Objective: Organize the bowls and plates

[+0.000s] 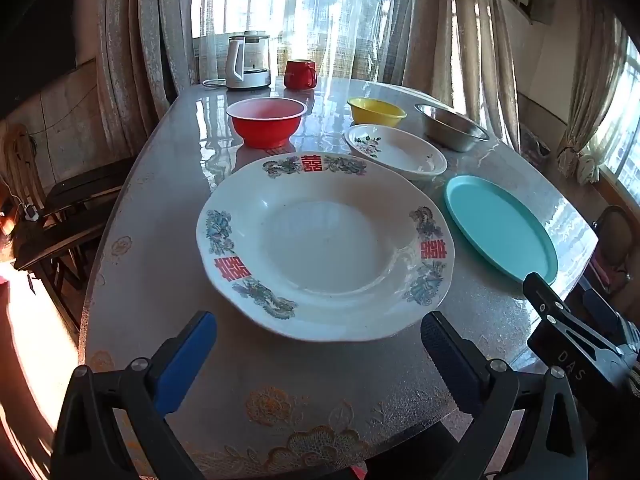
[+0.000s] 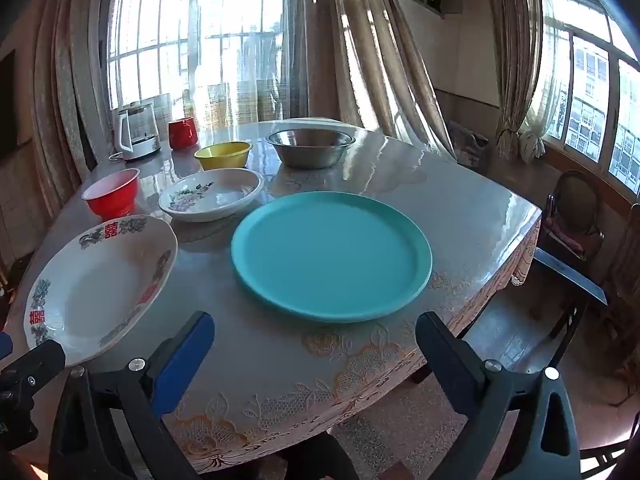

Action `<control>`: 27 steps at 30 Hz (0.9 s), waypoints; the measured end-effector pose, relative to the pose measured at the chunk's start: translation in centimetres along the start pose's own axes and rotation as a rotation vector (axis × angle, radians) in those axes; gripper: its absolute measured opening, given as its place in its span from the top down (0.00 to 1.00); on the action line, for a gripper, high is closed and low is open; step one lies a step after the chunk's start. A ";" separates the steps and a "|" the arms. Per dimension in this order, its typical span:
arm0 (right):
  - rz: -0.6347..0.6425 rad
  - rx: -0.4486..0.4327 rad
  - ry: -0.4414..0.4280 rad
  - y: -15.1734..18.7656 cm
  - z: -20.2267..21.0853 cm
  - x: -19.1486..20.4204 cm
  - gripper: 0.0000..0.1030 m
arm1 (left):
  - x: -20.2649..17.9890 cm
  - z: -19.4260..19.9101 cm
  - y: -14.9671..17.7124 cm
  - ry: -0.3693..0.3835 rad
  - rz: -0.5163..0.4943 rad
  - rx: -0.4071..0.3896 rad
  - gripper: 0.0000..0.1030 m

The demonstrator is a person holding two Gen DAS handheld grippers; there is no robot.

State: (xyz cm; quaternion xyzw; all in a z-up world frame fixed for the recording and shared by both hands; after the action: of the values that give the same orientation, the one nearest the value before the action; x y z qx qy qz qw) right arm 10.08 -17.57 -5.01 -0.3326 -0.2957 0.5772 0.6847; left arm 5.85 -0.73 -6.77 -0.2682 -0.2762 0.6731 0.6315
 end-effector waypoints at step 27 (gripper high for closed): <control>-0.025 0.050 -0.003 0.6 -1.1 -0.6 0.01 | 0.3 -1.2 -0.4 0.027 0.015 0.040 0.00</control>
State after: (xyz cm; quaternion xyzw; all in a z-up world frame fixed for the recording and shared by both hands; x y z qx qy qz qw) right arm 10.48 -18.19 -6.21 -0.3106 -0.2862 0.5762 0.6997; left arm 7.02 -0.35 -7.33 -0.2668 -0.2520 0.6794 0.6354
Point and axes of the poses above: each gripper's, at about its wrist camera, not at the fingertips, and z roughly against the way its jaws point, x to its left, y to its underside, the point moved 9 cm from there along -z, roughly the way its jaws point, and after that the axes turned 4 degrees about -z, right-handed, at the moved point
